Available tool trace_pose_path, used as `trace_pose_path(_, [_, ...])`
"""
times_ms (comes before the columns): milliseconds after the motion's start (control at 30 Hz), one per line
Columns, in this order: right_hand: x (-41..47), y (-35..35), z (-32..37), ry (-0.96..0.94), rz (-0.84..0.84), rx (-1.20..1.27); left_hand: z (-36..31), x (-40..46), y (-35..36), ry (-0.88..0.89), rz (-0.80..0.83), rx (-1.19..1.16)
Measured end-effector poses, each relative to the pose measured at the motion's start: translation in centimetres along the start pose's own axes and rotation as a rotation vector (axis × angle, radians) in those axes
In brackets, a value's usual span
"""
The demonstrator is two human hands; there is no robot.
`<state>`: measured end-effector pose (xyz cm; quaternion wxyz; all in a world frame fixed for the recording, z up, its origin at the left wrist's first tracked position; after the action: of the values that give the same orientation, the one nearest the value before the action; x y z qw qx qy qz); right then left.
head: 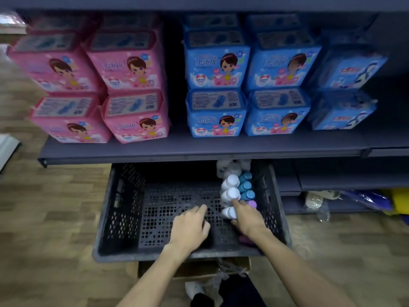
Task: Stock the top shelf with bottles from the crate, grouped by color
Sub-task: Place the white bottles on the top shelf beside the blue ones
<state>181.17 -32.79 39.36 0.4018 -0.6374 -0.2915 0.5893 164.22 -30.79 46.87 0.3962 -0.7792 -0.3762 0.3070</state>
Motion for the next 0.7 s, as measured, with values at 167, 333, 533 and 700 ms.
trace_pose_path(167, [0.5,1.4,-0.1,0.02,0.017,0.062,0.1,0.4,1.0,-0.033,0.021,-0.02])
trace_pose_path(333, [1.1,1.7,-0.9,0.065,-0.003,0.18,0.5,0.9,1.4,-0.079,0.019,-0.058])
trace_pose_path(533, [1.6,1.9,-0.9,0.077,-0.029,0.195,0.6,1.4,1.4,-0.099,0.013,-0.073])
trace_pose_path(700, [1.9,1.9,-1.0,0.062,-0.015,0.177,0.9,1.3,1.4,-0.105,0.008,-0.077])
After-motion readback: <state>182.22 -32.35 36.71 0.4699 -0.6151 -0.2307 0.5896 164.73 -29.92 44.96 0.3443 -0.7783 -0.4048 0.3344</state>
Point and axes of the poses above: each hand's wrist, its own x-axis towards the middle knuckle, its own y-axis out of the palm, z = x × y, the point moved 8 cm from there along x, towards the middle knuckle, and after that the axes turned 12 degrees about -x, right-handed, at the moved point
